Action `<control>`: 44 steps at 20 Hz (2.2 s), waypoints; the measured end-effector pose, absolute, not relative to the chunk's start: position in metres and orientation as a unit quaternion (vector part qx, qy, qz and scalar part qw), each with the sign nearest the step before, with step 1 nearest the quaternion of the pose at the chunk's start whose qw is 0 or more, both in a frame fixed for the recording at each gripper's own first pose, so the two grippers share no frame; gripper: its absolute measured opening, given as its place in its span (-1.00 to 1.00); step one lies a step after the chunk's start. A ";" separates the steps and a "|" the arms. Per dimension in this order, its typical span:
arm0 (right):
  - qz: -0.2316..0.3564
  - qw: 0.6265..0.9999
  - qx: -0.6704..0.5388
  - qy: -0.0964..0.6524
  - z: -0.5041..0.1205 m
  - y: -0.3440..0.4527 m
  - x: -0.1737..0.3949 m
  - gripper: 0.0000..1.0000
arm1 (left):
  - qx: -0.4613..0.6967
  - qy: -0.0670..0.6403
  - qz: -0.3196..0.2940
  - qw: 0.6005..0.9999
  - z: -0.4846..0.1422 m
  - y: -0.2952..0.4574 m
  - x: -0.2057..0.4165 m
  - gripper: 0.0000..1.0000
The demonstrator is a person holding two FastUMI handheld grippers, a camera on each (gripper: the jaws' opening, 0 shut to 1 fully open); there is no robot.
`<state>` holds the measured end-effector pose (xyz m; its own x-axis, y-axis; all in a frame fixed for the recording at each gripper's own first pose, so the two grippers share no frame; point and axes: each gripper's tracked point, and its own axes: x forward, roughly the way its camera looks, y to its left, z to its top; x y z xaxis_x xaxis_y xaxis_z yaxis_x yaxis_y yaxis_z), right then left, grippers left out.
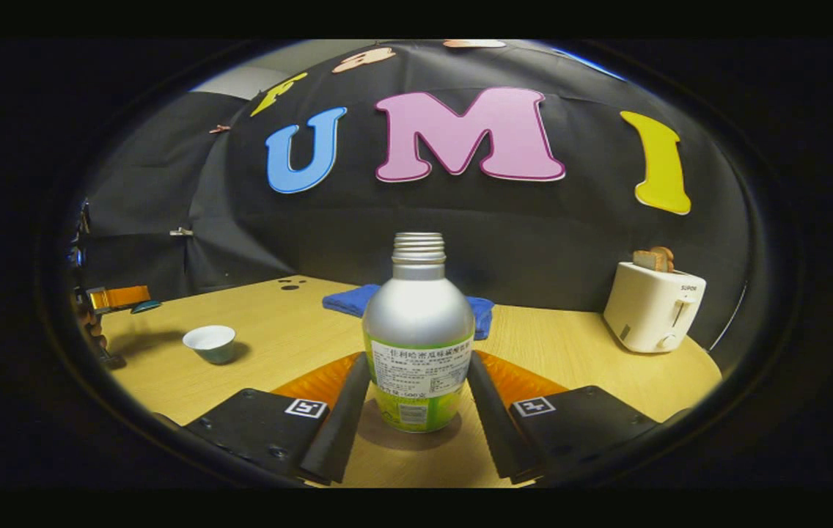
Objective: Open the teacup lid with one hand, grasp the water bottle and pour water into the teacup with the other hand; after pouring, place the water bottle on the coaster and then close the teacup lid.
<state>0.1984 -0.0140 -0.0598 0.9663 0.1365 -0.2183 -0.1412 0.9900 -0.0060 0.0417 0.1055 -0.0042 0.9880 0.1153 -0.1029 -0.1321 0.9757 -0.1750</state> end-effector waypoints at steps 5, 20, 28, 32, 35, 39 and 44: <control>0.082 0.989 0.006 0.120 -0.067 -0.009 0.196 0.55 | -0.091 0.046 0.062 0.993 -0.006 0.106 0.042 -0.43; 0.071 0.988 0.020 0.137 -0.072 -0.027 0.160 0.99 | -0.097 0.066 0.033 0.993 -0.011 0.072 0.066 -0.43; 0.052 0.993 0.021 0.107 -0.046 -0.060 0.094 0.99 | -0.041 0.084 -0.003 0.996 -0.020 0.017 0.117 -0.43; 0.056 0.995 0.006 0.078 -0.021 -0.057 0.076 0.99 | -0.022 0.092 0.012 0.995 -0.029 0.014 0.125 -0.43; 0.066 0.996 0.004 0.067 -0.010 -0.051 0.067 0.99 | -0.017 0.106 0.008 0.994 -0.039 0.006 0.128 -0.43; 0.067 0.996 -0.003 0.054 0.000 -0.052 0.061 0.99 | 0.010 0.117 0.014 0.993 -0.049 0.002 0.133 -0.43; 0.067 0.997 0.000 0.047 0.005 -0.050 0.048 0.99 | 0.040 0.137 0.015 0.990 -0.058 -0.004 0.139 -0.43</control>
<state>0.0481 -0.0499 0.0048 0.9864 0.1341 -0.0945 -0.1341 0.9909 0.0072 0.1389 -0.0036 -0.0584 0.9620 0.0410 -0.2699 -0.0190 0.9963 0.0837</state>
